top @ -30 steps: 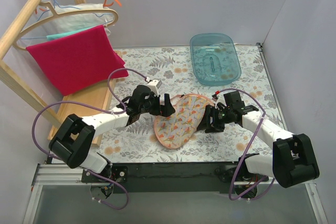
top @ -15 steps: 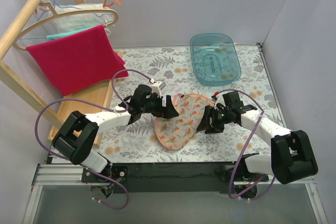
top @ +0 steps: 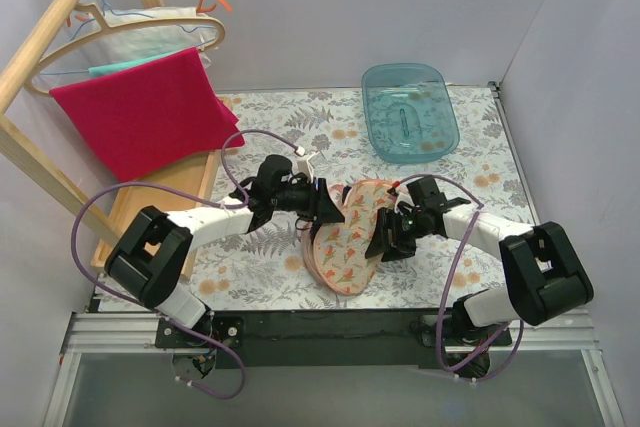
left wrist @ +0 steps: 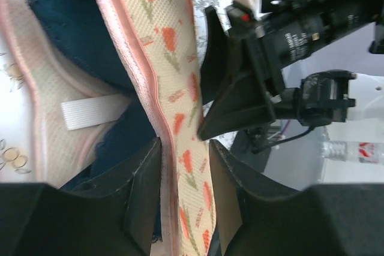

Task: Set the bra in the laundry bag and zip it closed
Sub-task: Adjust the laundry bag at the center of the board.

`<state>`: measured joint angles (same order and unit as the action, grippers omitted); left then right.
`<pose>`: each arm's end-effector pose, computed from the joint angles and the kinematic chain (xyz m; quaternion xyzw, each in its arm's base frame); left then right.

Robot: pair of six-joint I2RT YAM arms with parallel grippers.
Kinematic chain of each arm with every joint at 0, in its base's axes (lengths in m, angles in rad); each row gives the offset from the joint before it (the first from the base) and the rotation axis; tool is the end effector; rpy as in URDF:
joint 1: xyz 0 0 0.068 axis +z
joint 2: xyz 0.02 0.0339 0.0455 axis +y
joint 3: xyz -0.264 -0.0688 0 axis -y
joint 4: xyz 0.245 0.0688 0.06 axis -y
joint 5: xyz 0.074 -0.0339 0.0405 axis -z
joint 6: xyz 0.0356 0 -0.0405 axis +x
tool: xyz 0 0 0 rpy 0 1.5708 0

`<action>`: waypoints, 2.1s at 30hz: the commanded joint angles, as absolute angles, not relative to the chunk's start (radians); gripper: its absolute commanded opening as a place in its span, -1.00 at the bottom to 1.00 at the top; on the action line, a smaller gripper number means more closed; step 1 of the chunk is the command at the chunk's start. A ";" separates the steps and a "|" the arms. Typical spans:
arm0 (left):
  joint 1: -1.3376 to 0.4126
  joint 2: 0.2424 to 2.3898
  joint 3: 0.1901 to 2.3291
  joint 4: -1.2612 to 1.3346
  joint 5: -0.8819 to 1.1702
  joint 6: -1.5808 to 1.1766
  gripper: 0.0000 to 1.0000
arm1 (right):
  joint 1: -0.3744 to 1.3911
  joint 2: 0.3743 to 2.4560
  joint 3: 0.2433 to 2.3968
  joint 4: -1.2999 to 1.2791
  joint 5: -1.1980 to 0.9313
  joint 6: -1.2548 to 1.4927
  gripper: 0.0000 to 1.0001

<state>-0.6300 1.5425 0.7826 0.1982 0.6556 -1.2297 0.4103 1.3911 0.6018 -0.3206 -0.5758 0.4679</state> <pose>0.2441 -0.2049 0.1977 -0.0961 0.8378 -0.5354 0.0478 0.2070 0.1112 0.1486 -0.0379 0.9350 0.3433 0.0807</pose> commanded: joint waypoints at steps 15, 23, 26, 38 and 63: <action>-0.617 1.381 0.792 0.020 0.297 -1.174 0.75 | 0.476 1.402 0.641 -0.282 -0.482 0.523 0.34; -0.615 1.333 0.753 -0.031 0.218 -1.154 0.79 | 0.476 1.405 0.661 -0.287 -0.491 0.519 0.34; -0.615 1.359 0.742 -0.034 0.251 -1.161 0.77 | 0.476 1.405 0.672 -0.291 -0.491 0.515 0.34; -0.617 1.428 0.712 0.047 0.426 -1.198 0.73 | 0.476 1.417 0.686 -0.293 -0.500 0.511 0.34; -0.663 1.557 0.742 0.234 0.810 -1.296 0.23 | 0.488 1.443 0.706 -0.288 -0.515 0.508 0.33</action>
<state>-0.6430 1.5276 0.7189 0.1532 0.6540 -1.2640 0.4782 1.4319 0.6628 -0.3038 -0.4999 0.5190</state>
